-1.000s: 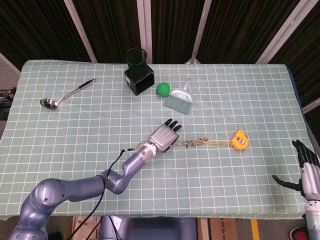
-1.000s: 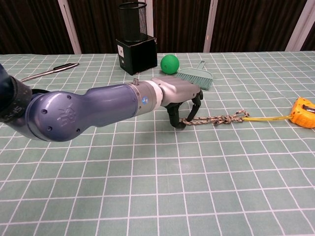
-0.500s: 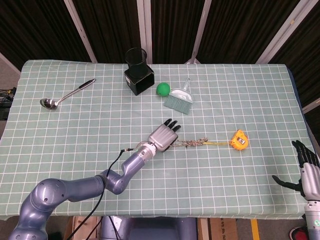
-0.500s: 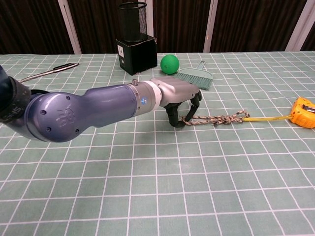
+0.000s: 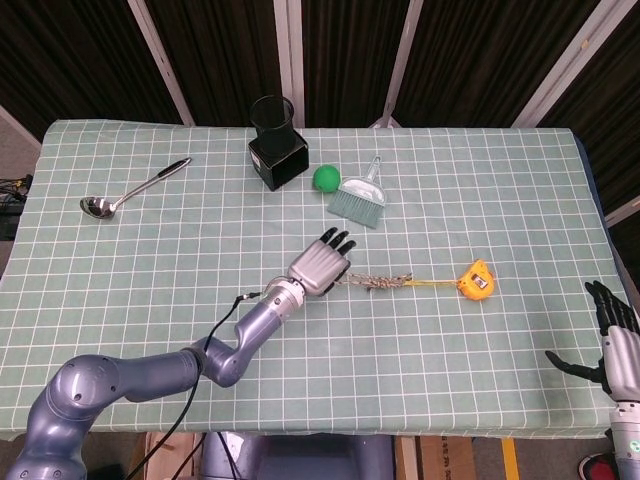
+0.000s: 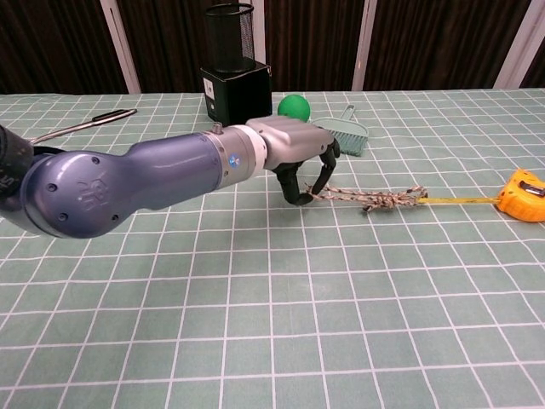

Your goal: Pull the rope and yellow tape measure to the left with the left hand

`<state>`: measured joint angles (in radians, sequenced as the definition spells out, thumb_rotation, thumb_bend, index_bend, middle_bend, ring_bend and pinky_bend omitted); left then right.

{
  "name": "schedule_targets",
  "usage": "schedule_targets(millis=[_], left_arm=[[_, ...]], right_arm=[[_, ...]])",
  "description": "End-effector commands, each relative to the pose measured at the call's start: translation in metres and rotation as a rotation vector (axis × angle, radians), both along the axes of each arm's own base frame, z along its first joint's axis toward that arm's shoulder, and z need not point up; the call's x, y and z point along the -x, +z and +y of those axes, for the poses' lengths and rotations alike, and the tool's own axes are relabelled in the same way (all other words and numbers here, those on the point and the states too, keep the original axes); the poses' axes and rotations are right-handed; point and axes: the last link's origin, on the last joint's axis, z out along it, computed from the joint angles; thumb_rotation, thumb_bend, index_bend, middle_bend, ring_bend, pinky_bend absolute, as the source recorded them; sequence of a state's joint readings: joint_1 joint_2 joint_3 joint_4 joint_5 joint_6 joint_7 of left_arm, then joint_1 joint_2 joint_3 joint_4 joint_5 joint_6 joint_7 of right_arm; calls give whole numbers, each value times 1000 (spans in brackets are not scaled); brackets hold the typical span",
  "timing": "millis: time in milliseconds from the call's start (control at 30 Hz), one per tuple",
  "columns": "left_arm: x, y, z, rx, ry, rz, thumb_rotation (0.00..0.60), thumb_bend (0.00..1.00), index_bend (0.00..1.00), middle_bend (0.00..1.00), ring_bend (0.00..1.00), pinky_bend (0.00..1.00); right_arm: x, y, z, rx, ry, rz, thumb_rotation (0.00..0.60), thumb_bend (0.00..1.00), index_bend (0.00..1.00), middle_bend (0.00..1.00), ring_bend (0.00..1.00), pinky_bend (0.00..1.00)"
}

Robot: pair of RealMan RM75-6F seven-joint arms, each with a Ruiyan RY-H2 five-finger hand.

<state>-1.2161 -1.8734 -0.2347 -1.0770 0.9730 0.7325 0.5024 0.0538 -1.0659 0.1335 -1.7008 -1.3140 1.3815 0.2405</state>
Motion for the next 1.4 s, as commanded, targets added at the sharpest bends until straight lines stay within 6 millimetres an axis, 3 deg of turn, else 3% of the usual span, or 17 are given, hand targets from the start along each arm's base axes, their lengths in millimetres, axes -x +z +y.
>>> schedule_targets(millis=[33,333,667,933,1200,1400], left_arm=[[5,14,2,-35,-12,-18,600,501,571,114,0,0],[27,58,2,-142,-80,-58,600,505,570,127,0,0],[69,115,-7,-266,-147,-86,600,506,570,127,0,0],[128,158,-29,-323,-69,-77,600,506,570,131,0,0],[198,206,-53,-408,39,-21,600,506,570,133,0,0],[238,237,-64,-474,90,31,600,508,570,134,0,0]], right_arm=[[0,0,0,0,1,2,600,122,0,0,0,0],[-1,0,1,3,5,12,600,122,0,0,0,0],[-2,-1,1,5,12,26,600,122,0,0,0,0],[-2,-1,1,9,15,37,600,121,0,0,0,0],[-6,-3,2,8,37,60,600,122,0,0,0,0],[-7,-5,2,6,38,65,600,122,0,0,0,0]])
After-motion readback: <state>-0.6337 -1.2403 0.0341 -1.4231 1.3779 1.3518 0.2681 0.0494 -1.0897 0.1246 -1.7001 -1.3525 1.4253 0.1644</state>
